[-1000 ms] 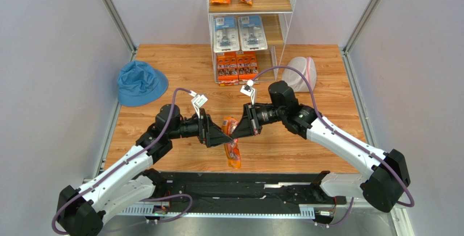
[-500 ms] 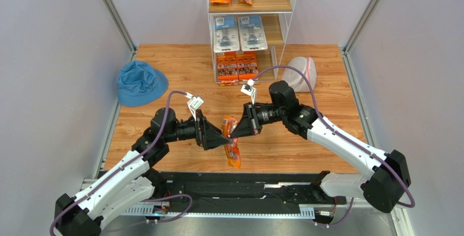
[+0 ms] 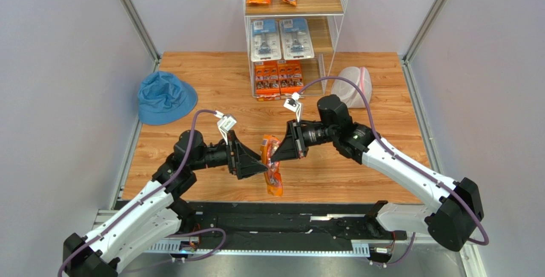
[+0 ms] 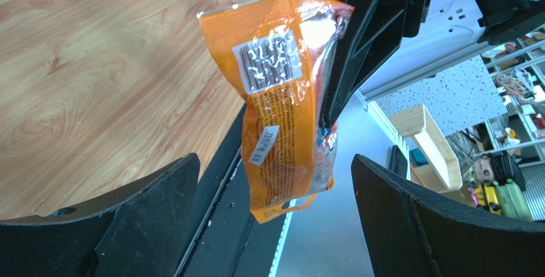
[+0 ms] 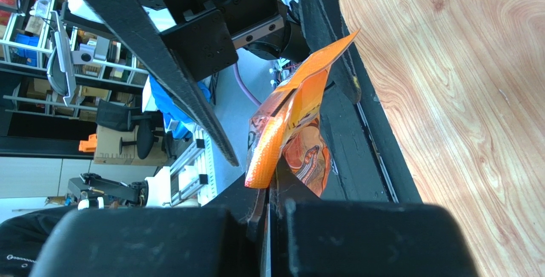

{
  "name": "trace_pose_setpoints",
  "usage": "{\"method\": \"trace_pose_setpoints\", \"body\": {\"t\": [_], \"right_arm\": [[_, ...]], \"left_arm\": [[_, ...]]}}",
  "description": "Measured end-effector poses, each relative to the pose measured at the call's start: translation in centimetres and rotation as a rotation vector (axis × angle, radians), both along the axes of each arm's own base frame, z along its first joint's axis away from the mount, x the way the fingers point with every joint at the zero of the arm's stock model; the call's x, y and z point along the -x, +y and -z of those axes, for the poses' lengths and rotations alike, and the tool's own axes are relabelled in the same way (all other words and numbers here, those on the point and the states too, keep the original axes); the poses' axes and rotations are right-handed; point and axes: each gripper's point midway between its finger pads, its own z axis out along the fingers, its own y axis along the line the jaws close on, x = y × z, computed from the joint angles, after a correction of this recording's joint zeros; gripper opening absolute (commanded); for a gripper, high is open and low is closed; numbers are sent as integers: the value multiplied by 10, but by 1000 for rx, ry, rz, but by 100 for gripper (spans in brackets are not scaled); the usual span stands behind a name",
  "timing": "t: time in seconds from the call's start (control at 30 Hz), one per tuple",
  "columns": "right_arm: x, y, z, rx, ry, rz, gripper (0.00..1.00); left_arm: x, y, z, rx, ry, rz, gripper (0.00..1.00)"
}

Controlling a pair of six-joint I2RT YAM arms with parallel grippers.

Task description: Place and organize the shaving razors onto the shelf

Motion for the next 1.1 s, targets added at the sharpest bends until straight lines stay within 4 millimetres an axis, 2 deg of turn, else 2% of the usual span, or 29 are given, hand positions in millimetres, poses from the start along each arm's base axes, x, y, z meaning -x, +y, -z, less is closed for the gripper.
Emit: {"method": "trace_pose_setpoints", "body": {"t": [0.43,0.57,0.6,0.7,0.73,0.8,0.83,0.9,0.93,1.0,1.03,1.1], "right_arm": [[4,3,-12,-71,-15,-30,0],[7,3,-13,-85,-2,-46,0],[8,3,-13,-87,1,-49,0],[9,3,-13,-97,4,-57,4],[9,4,-13,-99,2,-57,8],[8,4,-13,-100,2,-56,11],[7,5,-12,-99,3,-54,13],[6,5,-11,-95,4,-47,17],[5,5,-10,-93,4,-42,31],[3,6,-10,-89,1,-31,41],[2,6,-9,-84,-1,-22,53],[-1,5,-8,-76,-10,1,65]], "left_arm": [[1,-3,3,65,-7,8,99],[-1,-9,1,94,8,26,93],[-2,-10,0,102,11,33,90],[-1,-13,-4,122,9,51,66],[-1,-13,-5,127,11,57,52],[1,-15,-7,135,8,76,40],[2,-15,-8,138,8,83,27],[4,-15,-10,143,1,95,14],[5,-15,-11,144,-1,99,4],[6,-14,-12,144,-13,98,0],[6,-14,-11,143,-12,95,0],[5,-12,-10,137,-11,84,0]]}}
